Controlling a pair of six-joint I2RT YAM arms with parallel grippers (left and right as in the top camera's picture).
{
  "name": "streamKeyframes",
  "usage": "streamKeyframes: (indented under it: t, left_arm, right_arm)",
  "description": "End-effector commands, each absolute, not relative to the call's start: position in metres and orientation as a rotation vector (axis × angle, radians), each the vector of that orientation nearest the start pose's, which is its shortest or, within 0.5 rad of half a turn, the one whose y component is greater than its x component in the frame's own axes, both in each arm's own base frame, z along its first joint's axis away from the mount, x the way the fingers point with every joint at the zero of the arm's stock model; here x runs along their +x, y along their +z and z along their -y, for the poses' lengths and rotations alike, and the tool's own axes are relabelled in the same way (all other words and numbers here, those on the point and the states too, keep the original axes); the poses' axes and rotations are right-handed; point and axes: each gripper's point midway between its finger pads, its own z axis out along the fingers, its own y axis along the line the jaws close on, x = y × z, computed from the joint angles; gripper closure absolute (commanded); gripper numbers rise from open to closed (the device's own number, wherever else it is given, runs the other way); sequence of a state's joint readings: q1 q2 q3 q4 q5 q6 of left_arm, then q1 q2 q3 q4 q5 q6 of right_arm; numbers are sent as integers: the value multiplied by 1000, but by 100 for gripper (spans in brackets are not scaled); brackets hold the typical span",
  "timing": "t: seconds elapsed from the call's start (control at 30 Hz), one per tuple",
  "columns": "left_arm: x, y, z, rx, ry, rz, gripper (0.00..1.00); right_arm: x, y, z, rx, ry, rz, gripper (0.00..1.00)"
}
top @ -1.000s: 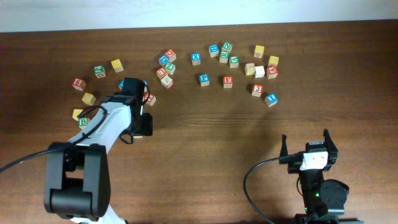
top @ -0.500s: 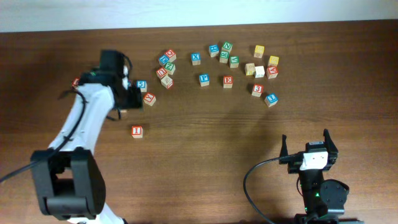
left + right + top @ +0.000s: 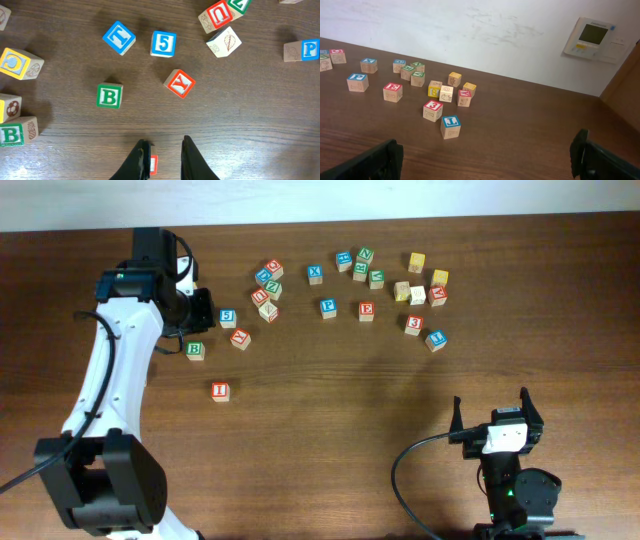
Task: Spell out ICRA
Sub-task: 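Open the left gripper to release the I block and raise it, then move the left gripper leftward over the blocks toward the yellow C block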
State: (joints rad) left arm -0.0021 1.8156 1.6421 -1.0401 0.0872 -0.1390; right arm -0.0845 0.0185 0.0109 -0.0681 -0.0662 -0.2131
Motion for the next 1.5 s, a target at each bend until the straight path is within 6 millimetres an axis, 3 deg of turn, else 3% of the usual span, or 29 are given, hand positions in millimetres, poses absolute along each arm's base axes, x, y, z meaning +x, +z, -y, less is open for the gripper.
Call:
streamKeyframes:
  t: [0.0, 0.07, 1.0, 1.03, 1.07, 1.1, 1.47]
  left_arm:
    - [418, 158, 11, -179, -133, -2781, 84]
    - [418, 156, 11, -178, -133, -2782, 100]
    - [417, 156, 14, -173, -158, -2783, 100]
    - [417, 156, 14, -173, -158, -2783, 96]
    - [417, 156, 14, -173, -158, -2783, 86]
    - [417, 156, 14, -174, -156, -2783, 1]
    - [426, 159, 13, -171, -150, -2744, 1]
  right_arm:
    - [246, 156, 8, -160, -162, -1645, 2]
    - [246, 156, 8, -160, -162, -1645, 2]
    - [246, 156, 8, -160, -162, -1645, 2]
    - [246, 156, 8, -160, -162, -1645, 2]
    - [246, 156, 8, -160, -162, -1645, 2]
    - [246, 156, 8, -160, -162, -1645, 2]
    - [246, 156, 8, -160, -162, -1645, 2]
